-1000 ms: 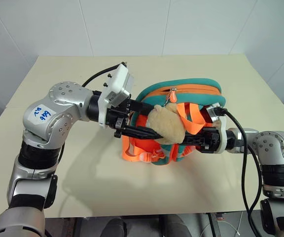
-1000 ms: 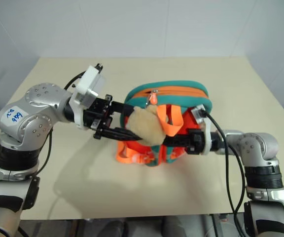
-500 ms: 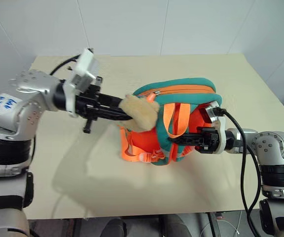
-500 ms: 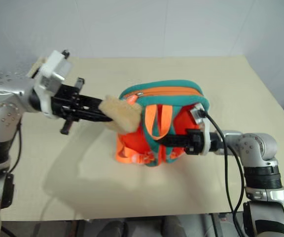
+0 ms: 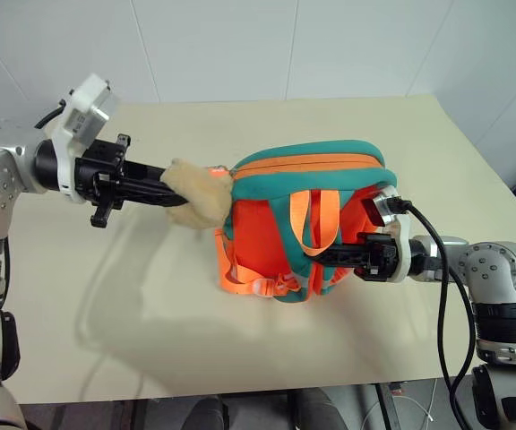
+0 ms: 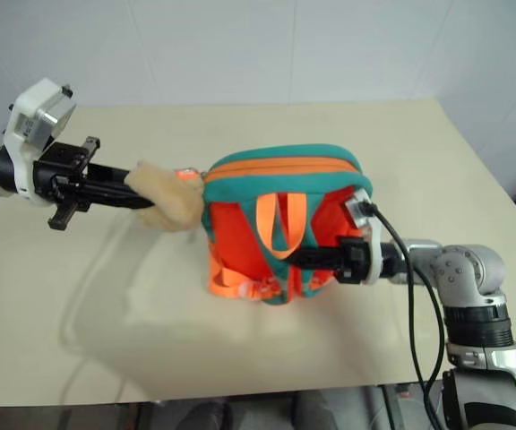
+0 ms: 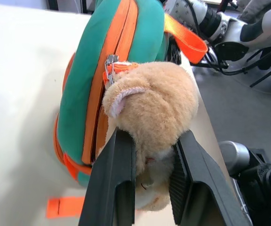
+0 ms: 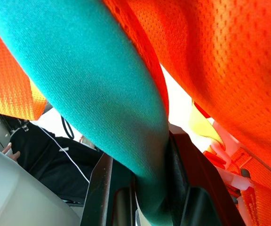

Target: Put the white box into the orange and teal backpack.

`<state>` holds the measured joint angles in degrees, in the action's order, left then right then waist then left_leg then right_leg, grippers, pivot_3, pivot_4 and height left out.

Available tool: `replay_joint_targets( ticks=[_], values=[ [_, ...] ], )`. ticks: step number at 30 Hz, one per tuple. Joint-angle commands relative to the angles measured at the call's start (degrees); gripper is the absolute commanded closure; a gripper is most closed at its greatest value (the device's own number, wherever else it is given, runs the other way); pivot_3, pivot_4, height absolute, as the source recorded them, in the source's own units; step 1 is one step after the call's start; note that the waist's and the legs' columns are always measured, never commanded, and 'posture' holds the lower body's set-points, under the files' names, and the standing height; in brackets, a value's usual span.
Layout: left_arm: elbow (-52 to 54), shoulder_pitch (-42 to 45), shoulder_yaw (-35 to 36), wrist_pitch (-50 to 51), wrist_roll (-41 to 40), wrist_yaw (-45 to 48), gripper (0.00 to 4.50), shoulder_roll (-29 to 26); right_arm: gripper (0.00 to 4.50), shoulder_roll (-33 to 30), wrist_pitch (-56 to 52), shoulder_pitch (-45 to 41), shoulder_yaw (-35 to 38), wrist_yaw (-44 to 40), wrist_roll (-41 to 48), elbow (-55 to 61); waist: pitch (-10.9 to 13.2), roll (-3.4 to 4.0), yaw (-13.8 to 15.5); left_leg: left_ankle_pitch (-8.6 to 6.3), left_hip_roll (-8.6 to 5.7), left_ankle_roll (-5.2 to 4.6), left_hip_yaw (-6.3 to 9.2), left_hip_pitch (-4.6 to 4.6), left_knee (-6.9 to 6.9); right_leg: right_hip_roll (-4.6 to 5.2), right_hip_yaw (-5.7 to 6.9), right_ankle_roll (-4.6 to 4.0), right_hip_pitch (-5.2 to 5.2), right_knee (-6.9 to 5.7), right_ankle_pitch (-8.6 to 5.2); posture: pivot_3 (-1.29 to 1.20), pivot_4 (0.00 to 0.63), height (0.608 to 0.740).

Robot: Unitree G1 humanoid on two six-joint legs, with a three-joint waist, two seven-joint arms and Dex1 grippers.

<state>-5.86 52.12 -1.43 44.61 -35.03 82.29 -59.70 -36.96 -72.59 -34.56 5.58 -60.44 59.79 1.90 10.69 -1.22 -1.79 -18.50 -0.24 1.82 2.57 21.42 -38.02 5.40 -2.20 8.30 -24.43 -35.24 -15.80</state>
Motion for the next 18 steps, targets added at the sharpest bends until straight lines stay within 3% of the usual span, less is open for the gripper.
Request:
replay_joint_targets(
  ticks=[1, 7, 14, 18],
  values=[
    [-4.1, -3.4, -2.4, -3.5, 5.7, 0.4, 3.94, -1.3, 3.18, -0.2, -0.4, 0.9, 2.1, 1.0, 1.7, 1.7, 0.0, 0.0, 0.1, 0.0, 0.0, 0.0, 0.0, -0.01, 0.0, 0.01, 0.0, 0.0, 0.0, -0.03, 0.0, 0.0, 0.15, 0.74],
    [-6.6, -7.0, -6.5, -4.9, 9.6, -0.4, 3.94, 2.4, 3.18, -0.5, -0.5, 1.3, 2.6, 1.9, 2.8, 2.2, 0.0, -0.01, 0.2, 0.0, 0.0, -0.01, 0.01, -0.01, -0.06, 0.01, 0.0, -0.01, 0.01, -0.1, -0.01, 0.0, 0.15, 0.74],
    [-6.1, -10.7, -9.6, -5.0, 12.3, -5.7, 3.94, 11.8, 3.18, -0.4, -0.7, 1.8, 3.1, 2.9, 3.6, 2.8, 0.0, -0.02, 0.2, 0.0, -0.01, -0.01, 0.0, -0.01, -0.06, 0.03, 0.0, -0.01, 0.01, -0.12, 0.0, 0.0, 0.15, 0.74],
    [-3.3, -17.7, -10.4, -8.2, 14.4, -9.7, 3.94, 14.8, 3.18, -0.2, -1.1, 1.7, 3.8, 3.9, 4.5, 2.9, -0.1, 0.05, 0.3, 0.0, 0.0, -0.01, 0.0, -0.05, -0.05, 0.05, -0.01, -0.01, 0.01, -0.13, -0.01, 0.0, 0.15, 0.74]
  ],
)
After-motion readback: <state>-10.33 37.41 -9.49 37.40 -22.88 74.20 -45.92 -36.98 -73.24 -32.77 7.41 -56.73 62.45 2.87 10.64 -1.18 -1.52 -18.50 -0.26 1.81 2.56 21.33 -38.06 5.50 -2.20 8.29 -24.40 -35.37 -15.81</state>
